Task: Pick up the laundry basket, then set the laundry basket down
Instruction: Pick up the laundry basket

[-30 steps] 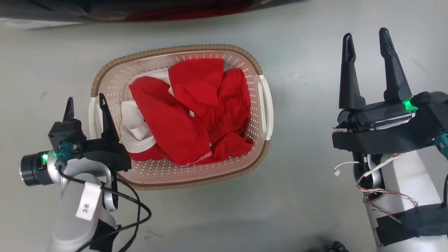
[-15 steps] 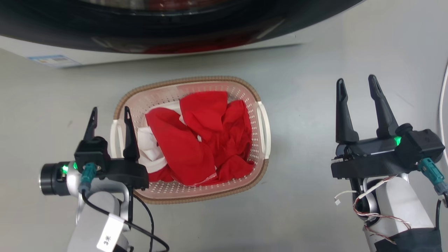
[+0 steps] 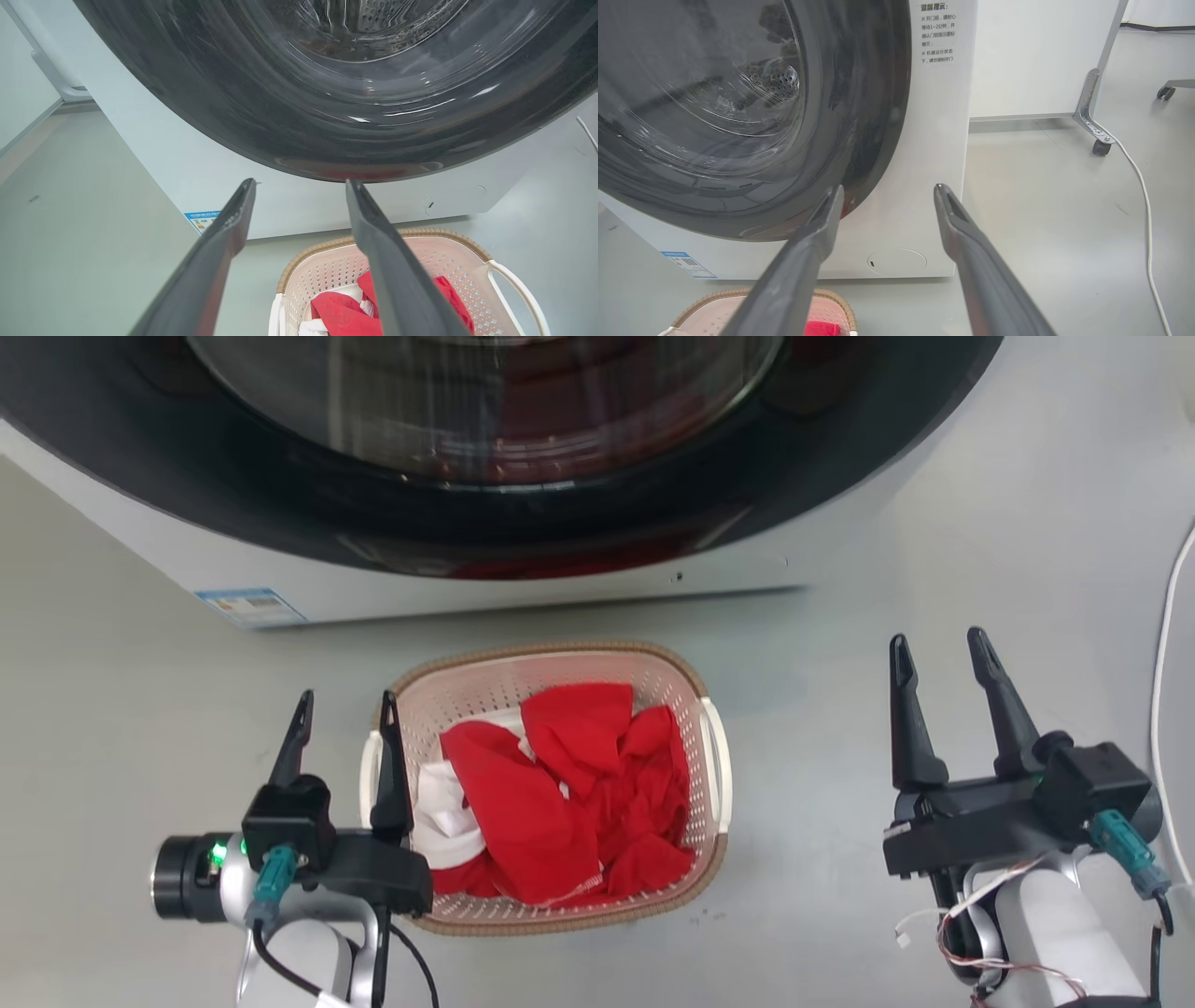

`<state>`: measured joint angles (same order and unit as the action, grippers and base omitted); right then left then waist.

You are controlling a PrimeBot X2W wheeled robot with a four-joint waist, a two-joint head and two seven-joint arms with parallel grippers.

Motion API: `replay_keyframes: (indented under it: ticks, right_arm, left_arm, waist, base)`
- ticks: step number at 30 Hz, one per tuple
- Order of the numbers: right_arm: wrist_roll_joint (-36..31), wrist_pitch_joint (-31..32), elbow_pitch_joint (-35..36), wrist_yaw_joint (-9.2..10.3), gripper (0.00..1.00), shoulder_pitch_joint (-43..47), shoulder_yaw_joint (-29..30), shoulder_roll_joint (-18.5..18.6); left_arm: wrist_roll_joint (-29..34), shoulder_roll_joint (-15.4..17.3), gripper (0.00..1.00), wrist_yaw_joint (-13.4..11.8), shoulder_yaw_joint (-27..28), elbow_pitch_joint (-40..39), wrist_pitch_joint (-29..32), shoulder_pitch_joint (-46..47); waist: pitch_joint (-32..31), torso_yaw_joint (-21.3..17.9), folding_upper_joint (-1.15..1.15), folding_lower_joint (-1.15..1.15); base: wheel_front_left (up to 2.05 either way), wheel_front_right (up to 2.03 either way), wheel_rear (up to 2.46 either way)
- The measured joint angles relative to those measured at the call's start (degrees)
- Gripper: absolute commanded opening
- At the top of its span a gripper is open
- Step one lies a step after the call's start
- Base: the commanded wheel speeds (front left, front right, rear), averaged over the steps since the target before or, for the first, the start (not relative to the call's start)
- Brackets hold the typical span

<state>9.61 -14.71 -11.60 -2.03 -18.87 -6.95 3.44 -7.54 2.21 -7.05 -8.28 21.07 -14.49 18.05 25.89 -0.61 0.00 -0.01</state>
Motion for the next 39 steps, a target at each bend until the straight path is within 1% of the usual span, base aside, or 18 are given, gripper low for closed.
replay_keyframes:
  ticks: [9,19,21,25,27,33,39]
  right_arm:
    - [0.00,0.01,-1.75,0.01,1.00,5.21,-0.09,-0.18]
    - [0.03,0.01,-3.83,0.09,1.00,11.55,-1.36,-0.43]
    - [0.08,0.01,-4.09,0.53,1.00,12.77,-1.63,-0.45]
    - [0.11,0.01,-3.80,0.63,1.00,15.75,-2.15,-0.51]
    - [0.21,0.01,-3.56,1.08,1.00,16.78,-2.38,-0.55]
    - [0.73,0.01,-2.44,1.59,1.00,18.51,-2.99,-0.62]
    - [0.98,0.01,-1.70,1.60,1.00,19.37,-3.01,-0.66]
  left_arm:
    - [-1.34,0.03,1.00,-0.01,-1.16,-1.87,0.00,-5.88]
    - [-1.88,0.20,1.00,-0.03,-0.69,-2.43,0.00,-13.69]
    - [-1.88,0.26,1.00,-0.07,-0.58,-2.57,0.00,-15.26]
    - [-1.81,0.31,1.00,-0.07,-0.37,-3.61,0.00,-18.39]
    - [-1.59,0.35,1.00,-0.07,-0.21,-4.27,0.00,-19.50]
    - [-1.43,0.46,1.00,-0.07,0.01,-6.04,0.00,-21.36]
    - [-1.12,0.49,1.00,-0.08,0.10,-7.60,0.00,-22.79]
  waist:
    - [-7.68,1.24,0.00,0.00]
    - [-16.32,2.22,0.00,-0.01]
    - [-18.06,2.31,0.00,-0.01]
    - [-21.30,2.39,-0.01,-0.01]
    - [-22.71,2.40,0.00,-0.01]
    - [-25.67,2.20,-0.01,-0.01]
    - [-26.69,1.77,0.00,0.00]
  base:
    - [0.00,0.00,0.00]
    - [0.00,0.00,0.00]
    - [0.00,0.00,0.00]
    - [0.00,0.00,0.00]
    - [0.00,0.00,0.00]
    - [0.00,0.00,0.00]
    - [0.00,0.00,0.00]
